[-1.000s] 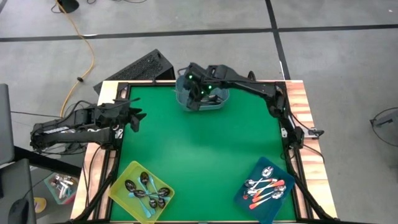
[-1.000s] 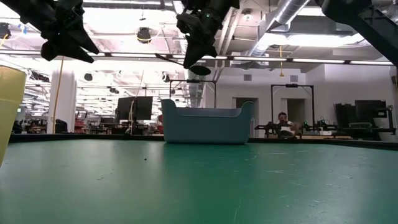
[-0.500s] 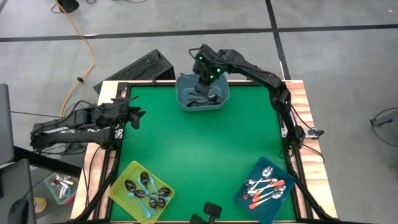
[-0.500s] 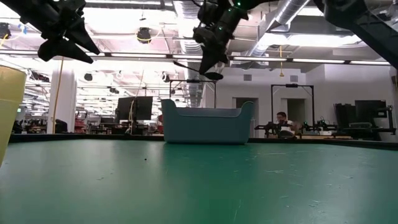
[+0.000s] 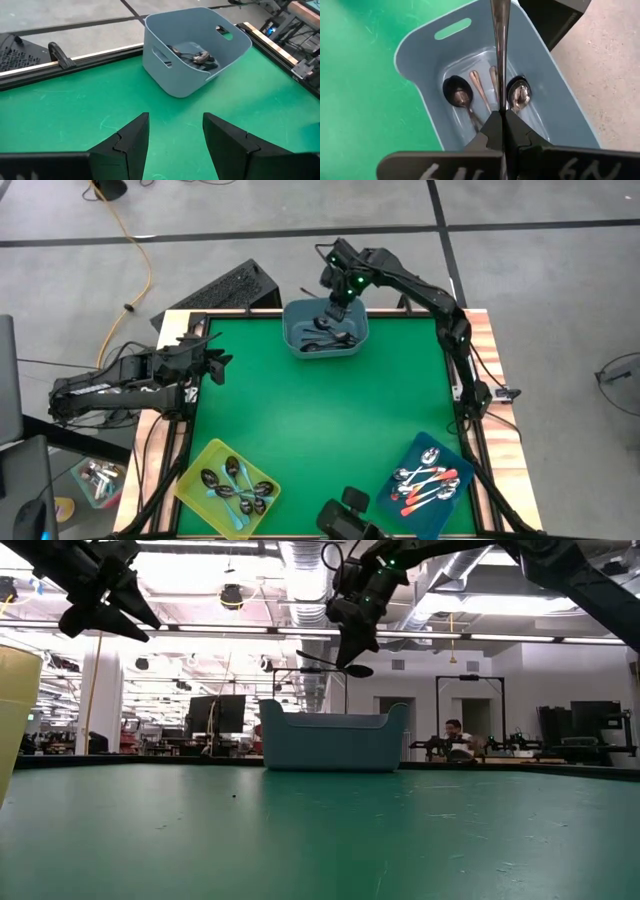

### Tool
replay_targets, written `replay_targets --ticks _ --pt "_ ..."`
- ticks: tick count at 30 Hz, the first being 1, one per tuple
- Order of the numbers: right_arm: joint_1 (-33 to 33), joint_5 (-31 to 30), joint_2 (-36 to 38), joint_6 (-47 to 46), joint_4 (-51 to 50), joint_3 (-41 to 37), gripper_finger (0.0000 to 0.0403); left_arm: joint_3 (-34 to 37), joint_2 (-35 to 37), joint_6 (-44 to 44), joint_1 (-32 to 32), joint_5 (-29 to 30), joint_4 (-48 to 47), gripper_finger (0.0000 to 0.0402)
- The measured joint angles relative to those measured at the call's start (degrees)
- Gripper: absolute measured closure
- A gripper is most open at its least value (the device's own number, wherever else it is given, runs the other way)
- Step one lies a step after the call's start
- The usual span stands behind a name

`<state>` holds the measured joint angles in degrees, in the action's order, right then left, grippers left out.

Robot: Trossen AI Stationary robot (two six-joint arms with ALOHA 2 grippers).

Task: Sort silverware by color (type)
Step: Put the black spoon into the light blue bin

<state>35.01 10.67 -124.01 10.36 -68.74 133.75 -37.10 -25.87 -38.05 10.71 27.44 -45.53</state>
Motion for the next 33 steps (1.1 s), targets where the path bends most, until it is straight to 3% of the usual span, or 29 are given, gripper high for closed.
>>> replay_targets --ticks 20,33 --pt "-0.8 1.0 -1.6 5.1 -1.3 -0.4 0.0397 0.0 0.0 1.8 0.0 -0.1 0.0 0.0232" --pt "-1.0 1.4 -2.3 5.8 1.6 -10.5 0.0397 0.0 0.0 1.8 0.0 -0.1 0.0 0.0232"
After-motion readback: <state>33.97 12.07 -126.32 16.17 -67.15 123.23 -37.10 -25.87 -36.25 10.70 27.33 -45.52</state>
